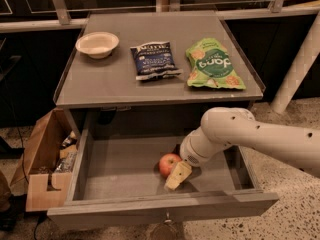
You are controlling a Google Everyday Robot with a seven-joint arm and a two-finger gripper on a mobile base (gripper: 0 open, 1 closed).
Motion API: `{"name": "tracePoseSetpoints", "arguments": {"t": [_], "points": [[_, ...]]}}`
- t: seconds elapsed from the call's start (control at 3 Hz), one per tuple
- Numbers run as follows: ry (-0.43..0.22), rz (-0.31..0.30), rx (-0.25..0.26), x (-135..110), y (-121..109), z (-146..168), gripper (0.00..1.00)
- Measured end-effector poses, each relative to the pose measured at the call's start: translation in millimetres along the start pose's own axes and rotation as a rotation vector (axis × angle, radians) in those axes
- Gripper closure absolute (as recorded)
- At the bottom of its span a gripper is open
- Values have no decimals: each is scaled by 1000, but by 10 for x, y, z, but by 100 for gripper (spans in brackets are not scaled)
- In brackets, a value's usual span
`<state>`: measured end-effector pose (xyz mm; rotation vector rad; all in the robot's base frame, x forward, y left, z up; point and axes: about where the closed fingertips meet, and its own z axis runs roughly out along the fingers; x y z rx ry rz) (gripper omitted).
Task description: Place apple into top drawer
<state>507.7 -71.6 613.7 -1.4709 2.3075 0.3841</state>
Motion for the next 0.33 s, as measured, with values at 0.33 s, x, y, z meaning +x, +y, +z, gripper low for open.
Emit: {"name": "tracePoseSetpoints", "arguments": {"t": [0.33], "points": [[0,0,0,0,0,0,0]]}}
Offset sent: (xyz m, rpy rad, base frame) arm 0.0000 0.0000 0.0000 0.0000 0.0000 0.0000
